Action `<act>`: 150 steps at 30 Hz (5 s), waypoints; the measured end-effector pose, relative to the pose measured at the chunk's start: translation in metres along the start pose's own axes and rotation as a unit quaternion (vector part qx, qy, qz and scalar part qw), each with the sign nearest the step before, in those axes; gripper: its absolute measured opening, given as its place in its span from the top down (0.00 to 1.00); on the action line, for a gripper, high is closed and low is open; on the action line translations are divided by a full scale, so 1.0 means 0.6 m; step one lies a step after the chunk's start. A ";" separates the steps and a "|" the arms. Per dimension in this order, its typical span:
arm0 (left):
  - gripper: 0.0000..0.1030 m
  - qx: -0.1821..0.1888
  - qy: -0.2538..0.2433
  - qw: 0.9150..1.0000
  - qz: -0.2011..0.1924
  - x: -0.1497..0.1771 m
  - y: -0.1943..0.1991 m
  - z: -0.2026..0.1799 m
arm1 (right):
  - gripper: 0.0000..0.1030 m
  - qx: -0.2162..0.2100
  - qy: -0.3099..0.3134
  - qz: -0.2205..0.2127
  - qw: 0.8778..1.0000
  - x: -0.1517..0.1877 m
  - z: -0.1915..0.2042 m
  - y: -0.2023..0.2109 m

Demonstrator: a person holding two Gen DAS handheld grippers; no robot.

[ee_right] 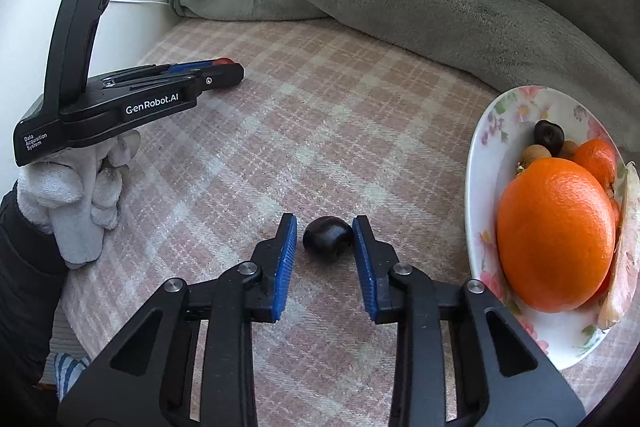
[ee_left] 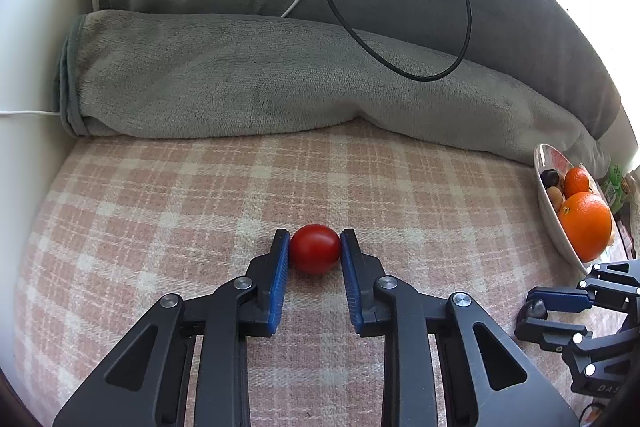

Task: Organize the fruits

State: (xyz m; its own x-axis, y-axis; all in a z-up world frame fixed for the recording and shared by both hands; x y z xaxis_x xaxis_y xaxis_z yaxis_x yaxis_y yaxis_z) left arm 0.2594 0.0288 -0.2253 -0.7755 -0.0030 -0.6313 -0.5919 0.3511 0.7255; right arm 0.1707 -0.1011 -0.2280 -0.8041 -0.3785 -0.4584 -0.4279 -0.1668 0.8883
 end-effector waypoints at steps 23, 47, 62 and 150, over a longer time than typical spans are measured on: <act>0.78 0.006 -0.007 1.000 -0.018 0.013 0.032 -0.018 | 0.75 -0.007 -0.008 -0.030 0.999 -0.003 -0.003 0.040; 0.78 0.045 -0.065 0.995 -0.054 -0.011 0.088 -0.163 | 0.75 0.000 -0.055 -0.088 0.995 0.001 -0.085 0.142; 0.78 0.083 -0.097 0.991 -0.045 -0.030 0.055 -0.258 | 0.75 0.022 -0.099 -0.103 0.990 0.023 -0.171 0.168; 0.25 0.120 -0.133 0.984 -0.013 -0.060 -0.010 -0.380 | 0.11 0.078 -0.107 -0.124 0.983 0.052 -0.224 0.186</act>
State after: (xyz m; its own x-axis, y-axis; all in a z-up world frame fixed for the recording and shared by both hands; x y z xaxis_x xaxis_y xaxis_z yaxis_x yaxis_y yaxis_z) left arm 0.2407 -0.1867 -0.1444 -0.6574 0.2190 -0.7210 -0.5164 0.5659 0.6428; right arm 0.1537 -0.2540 -0.1395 -0.7282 -0.1413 -0.6706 -0.6666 -0.0813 0.7410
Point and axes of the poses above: each gripper's, at about its wrist camera, not at the fingertips, and y roughly against the way its jaws point, z to its left, x to its underside, the point moved 9 cm from there along -y, roughly the way its jaws point, and after that the axes turned 9 degrees about x, right-handed, at the moved point
